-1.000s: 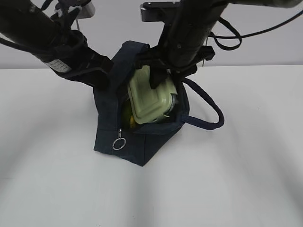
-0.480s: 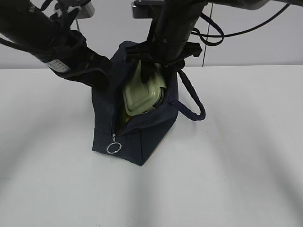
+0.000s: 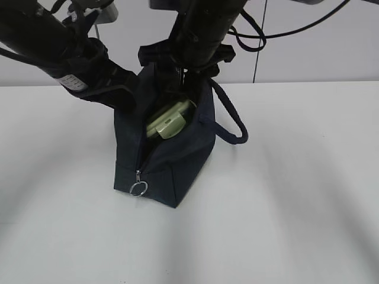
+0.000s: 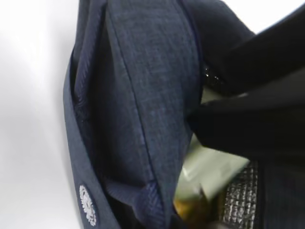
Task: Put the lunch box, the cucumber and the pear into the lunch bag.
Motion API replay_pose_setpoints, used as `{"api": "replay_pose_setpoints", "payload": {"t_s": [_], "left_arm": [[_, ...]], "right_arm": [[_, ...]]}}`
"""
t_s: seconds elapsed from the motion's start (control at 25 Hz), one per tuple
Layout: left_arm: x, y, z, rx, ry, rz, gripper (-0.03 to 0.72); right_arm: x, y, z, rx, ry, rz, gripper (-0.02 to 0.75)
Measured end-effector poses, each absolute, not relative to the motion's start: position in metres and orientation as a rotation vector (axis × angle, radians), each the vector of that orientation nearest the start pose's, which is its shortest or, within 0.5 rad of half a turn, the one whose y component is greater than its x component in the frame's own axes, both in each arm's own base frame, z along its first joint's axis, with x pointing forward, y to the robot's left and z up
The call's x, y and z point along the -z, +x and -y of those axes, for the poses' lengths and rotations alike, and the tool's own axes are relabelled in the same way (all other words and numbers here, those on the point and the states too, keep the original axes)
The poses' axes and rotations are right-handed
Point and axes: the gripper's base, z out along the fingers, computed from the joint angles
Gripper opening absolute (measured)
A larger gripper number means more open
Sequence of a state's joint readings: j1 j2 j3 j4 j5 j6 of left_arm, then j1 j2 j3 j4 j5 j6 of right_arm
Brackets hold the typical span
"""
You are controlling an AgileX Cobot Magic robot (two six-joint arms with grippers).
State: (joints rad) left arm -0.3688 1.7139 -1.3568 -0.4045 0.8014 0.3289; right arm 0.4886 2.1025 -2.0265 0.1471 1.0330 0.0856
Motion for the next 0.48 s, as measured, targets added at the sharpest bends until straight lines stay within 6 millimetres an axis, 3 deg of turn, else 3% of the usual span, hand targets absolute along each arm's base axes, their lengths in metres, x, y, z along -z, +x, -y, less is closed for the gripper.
{"api": "replay_pose_setpoints", "payload": {"t_s": [0.48], "left_arm": [[-0.276,0.337,0.158,0.489,0.633,-2.537,0.001]], "right_arm": [[-0.34,0.411,-0.226,-0.326,-0.508,-2.506,0.487]]}}
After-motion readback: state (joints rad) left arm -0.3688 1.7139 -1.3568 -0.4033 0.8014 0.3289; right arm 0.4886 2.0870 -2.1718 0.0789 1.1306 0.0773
